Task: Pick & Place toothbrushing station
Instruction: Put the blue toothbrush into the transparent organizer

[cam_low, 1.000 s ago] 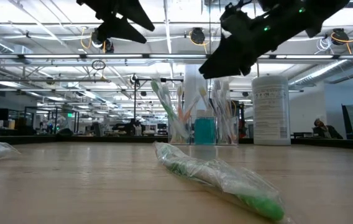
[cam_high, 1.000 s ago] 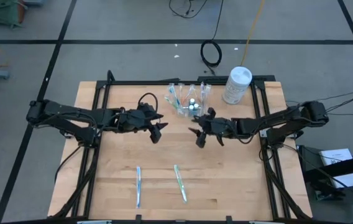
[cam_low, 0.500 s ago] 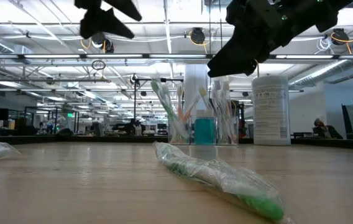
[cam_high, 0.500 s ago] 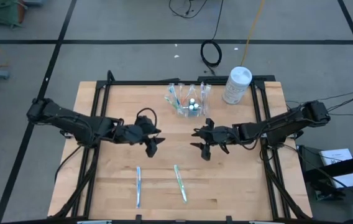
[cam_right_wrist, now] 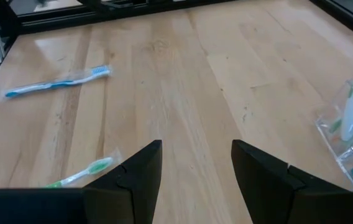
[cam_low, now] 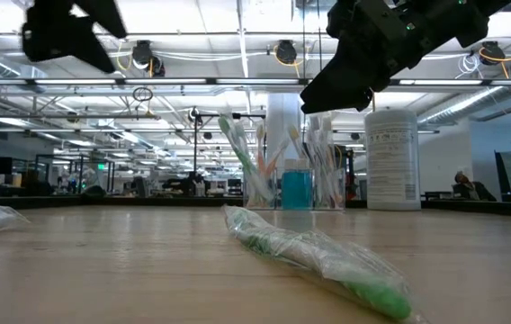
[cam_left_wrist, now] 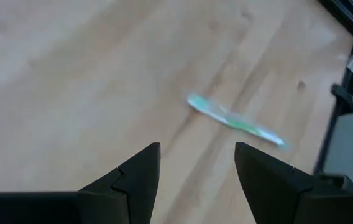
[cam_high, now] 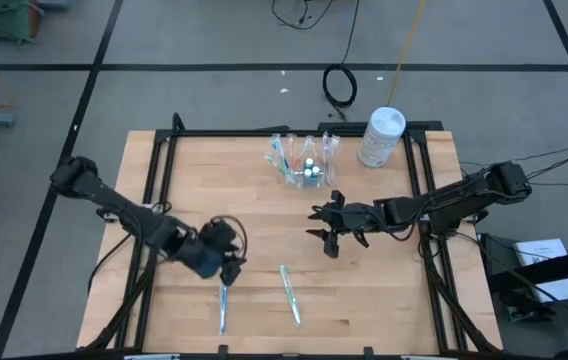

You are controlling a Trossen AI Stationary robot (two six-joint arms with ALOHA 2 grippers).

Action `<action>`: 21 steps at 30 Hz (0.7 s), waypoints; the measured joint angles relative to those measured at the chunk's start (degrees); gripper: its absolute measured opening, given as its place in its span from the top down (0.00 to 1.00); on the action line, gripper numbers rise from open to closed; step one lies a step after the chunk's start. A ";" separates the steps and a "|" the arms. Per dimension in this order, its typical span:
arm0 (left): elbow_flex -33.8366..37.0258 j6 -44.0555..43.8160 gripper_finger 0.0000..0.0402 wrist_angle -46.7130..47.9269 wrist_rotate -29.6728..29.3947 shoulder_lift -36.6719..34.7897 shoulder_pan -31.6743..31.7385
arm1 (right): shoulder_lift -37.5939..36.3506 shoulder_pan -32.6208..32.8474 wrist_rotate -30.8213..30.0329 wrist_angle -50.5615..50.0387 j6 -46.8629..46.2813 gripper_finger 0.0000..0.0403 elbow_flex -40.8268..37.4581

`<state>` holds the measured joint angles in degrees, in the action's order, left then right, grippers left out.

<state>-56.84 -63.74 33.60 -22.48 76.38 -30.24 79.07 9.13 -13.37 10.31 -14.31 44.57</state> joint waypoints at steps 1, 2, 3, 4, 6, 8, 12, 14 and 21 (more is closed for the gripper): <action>-0.04 -1.47 0.47 -0.43 0.18 1.15 -1.07 | 0.00 0.00 0.01 -0.14 0.00 0.54 0.00; -0.04 -3.03 0.47 -0.59 0.58 2.49 -2.06 | 0.00 0.00 0.01 -0.18 -0.01 0.54 0.00; -0.01 -4.57 0.47 -0.57 0.98 3.83 -3.07 | 0.00 0.00 0.02 -0.13 0.00 0.54 -0.01; 0.00 -6.12 0.47 -0.57 1.40 5.07 -4.02 | 0.00 0.00 0.02 -0.12 0.00 0.54 0.01; 0.00 -8.73 0.47 -0.68 1.85 7.24 -5.58 | 0.00 0.00 0.02 -0.20 0.00 0.54 -0.01; 0.00 -10.85 0.47 -0.67 1.90 9.39 -7.08 | 0.00 0.00 0.02 -0.34 0.06 0.54 0.00; 0.00 -16.22 0.47 -0.68 2.03 13.03 -9.10 | 0.00 0.00 0.01 -0.34 0.37 0.54 0.00; 0.00 -19.39 0.47 -0.68 2.28 14.43 -10.03 | 0.00 -0.07 0.00 -0.31 0.44 0.54 0.01; 0.00 -30.67 0.47 -0.76 6.64 17.45 -12.12 | 0.00 -0.13 -0.01 -0.31 5.45 0.54 0.01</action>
<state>-56.84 -94.41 32.84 -15.84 93.83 -42.35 79.07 8.99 -13.37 10.01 -8.86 44.58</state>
